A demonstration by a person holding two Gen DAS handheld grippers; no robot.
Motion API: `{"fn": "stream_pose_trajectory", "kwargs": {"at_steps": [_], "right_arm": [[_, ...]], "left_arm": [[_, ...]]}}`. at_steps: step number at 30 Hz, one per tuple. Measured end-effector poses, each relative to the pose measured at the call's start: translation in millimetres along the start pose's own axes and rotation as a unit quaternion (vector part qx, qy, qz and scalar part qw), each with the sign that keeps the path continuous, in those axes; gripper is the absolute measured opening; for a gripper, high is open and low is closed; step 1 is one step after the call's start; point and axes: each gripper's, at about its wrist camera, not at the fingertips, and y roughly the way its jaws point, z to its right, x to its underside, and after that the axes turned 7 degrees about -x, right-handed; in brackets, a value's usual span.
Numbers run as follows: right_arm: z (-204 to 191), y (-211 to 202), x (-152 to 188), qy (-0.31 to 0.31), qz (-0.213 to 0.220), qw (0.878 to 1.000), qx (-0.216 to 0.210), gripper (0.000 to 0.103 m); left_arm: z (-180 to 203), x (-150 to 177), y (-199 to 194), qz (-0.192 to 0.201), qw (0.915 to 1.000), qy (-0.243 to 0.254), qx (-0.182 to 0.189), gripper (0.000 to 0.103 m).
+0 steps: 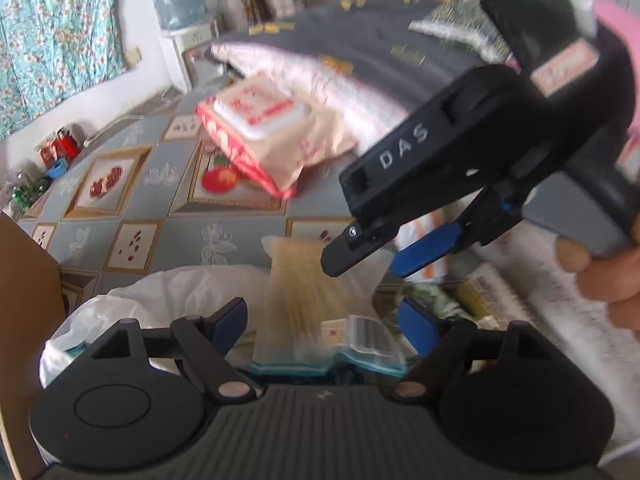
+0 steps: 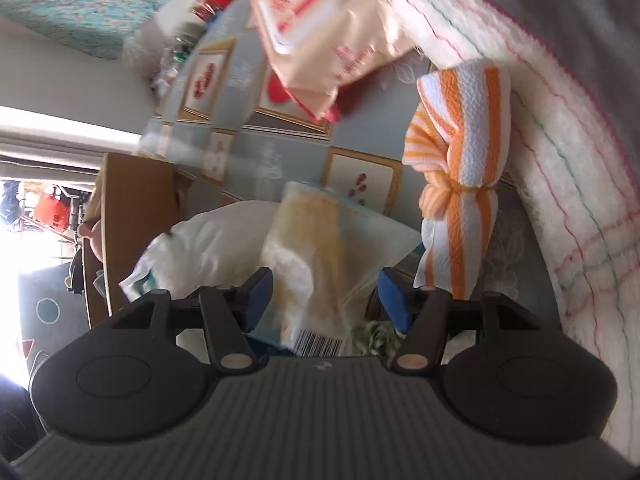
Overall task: Organize soft objects
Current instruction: 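Grasp the clear plastic bag of sticks with the left gripper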
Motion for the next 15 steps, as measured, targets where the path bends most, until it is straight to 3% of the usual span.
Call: {"fn": "stream_pose_trajectory", "kwargs": {"at_steps": [12, 14, 15], "right_arm": [[-3.0, 35.1, -21.2, 0.024, -0.024, 0.999, -0.006, 0.072], [-3.2, 36.3, -22.0, 0.027, -0.022, 0.999, -0.010, 0.072], [-3.3, 37.2, -22.1, 0.027, -0.021, 0.999, -0.012, 0.072]], "left_arm": [[6.7, -13.2, 51.4, -0.052, 0.9984, 0.021, -0.010, 0.083], [9.4, -13.5, 56.6, -0.054, 0.9981, 0.026, -0.018, 0.080], [9.4, -14.4, 57.7, -0.054, 0.9981, 0.024, -0.017, 0.071]]}}
